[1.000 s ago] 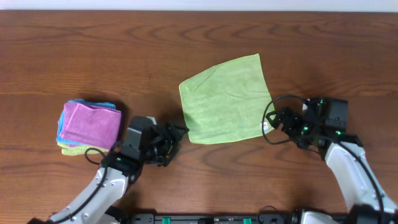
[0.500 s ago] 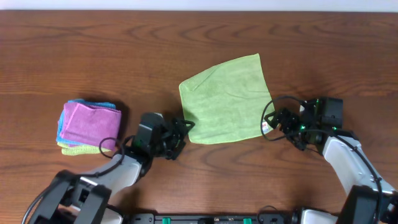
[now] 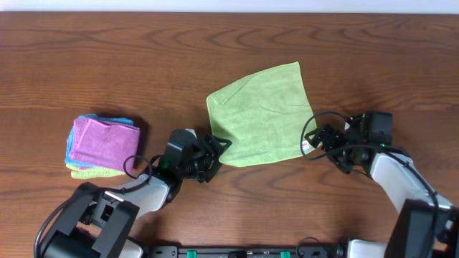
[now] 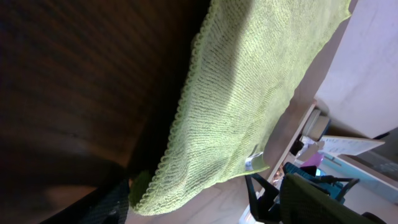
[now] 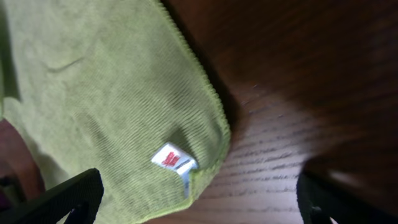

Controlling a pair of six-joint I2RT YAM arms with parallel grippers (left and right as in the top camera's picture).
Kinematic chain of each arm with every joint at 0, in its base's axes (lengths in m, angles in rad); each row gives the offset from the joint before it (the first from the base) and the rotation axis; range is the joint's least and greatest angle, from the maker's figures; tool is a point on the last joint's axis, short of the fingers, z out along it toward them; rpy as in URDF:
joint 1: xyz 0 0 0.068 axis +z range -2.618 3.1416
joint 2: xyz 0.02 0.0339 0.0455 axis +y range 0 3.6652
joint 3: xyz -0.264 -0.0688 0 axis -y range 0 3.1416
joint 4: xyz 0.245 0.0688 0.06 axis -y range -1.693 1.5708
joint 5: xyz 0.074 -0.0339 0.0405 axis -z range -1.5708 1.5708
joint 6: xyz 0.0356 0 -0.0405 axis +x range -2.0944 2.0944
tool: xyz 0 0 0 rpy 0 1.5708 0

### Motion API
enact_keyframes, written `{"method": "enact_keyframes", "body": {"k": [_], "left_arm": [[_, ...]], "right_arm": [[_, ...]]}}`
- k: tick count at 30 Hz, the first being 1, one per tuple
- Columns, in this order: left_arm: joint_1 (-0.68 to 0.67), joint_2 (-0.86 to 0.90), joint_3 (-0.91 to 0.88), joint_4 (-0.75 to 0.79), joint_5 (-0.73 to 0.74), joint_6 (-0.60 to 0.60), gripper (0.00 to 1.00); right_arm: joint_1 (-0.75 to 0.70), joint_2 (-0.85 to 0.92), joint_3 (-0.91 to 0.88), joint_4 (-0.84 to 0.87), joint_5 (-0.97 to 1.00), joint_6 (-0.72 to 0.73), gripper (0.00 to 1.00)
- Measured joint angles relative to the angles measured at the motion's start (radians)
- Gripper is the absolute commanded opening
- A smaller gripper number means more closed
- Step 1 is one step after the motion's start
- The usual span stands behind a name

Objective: Fold the cloth
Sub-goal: 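Grasp the green cloth's near left and right corners with both grippers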

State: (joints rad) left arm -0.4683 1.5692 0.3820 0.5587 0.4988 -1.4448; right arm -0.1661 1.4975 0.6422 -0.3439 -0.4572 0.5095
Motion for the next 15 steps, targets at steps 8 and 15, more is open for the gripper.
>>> {"method": "enact_keyframes", "body": {"k": [8, 15], "left_arm": [[-0.012, 0.035, 0.011, 0.027, -0.013, -0.003, 0.69], [-0.046, 0.084, 0.019, 0.078, -0.038, -0.006, 0.3]], "right_arm": [[0.0, 0.006, 0.0, 0.022, -0.004, 0.014, 0.99], [0.0, 0.007, 0.0, 0.024, -0.007, 0.014, 0.99]]}}
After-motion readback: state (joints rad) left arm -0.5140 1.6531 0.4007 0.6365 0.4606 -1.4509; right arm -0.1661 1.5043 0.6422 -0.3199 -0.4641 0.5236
